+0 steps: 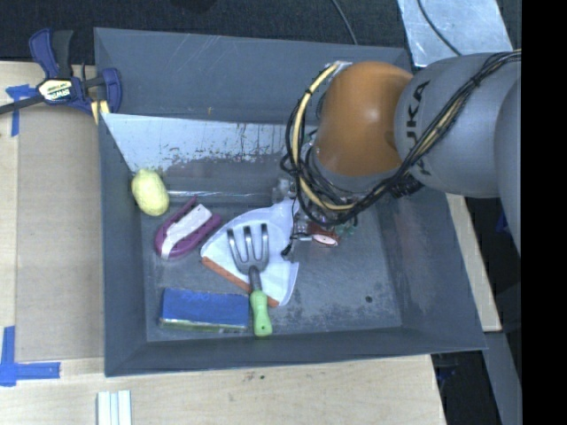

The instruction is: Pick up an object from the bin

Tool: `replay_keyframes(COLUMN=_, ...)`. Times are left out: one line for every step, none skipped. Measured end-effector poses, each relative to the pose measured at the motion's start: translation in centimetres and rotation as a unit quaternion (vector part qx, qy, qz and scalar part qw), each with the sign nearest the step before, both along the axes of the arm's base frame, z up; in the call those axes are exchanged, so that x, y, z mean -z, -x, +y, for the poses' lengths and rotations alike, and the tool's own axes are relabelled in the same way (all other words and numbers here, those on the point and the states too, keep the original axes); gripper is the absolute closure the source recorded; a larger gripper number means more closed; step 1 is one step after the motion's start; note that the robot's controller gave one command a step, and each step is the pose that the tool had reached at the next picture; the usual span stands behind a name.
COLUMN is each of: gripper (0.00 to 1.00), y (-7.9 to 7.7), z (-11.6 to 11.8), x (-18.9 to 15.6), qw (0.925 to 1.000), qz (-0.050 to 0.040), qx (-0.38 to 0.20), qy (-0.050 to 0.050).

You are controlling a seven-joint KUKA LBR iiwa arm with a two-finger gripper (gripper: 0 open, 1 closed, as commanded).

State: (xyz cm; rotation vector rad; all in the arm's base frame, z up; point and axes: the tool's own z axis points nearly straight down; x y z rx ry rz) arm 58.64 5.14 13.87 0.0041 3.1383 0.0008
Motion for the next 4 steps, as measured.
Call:
replay_keyframes(gripper=0.0, y=0.0, z=0.0, x=0.0, qw=1.0, qz=0.0, qx=0.0, qy=0.0)
replay_keyframes(gripper=0.0, y=-0.4, z=-0.1, x=1.4, qw=1.0, qz=0.0004, qx=-0.009, qy=0.0)
replay_keyframes(gripper=0.0, y=0.2, z=0.5, x=1.3, qw=0.9999, qz=0.001, qx=-0.016, qy=0.0)
replay_keyframes(gripper=0.0, y=-0.7, z=1.5, x=0.5, qw=0.9999, qz=-0.0023, qx=-0.013, qy=0.0)
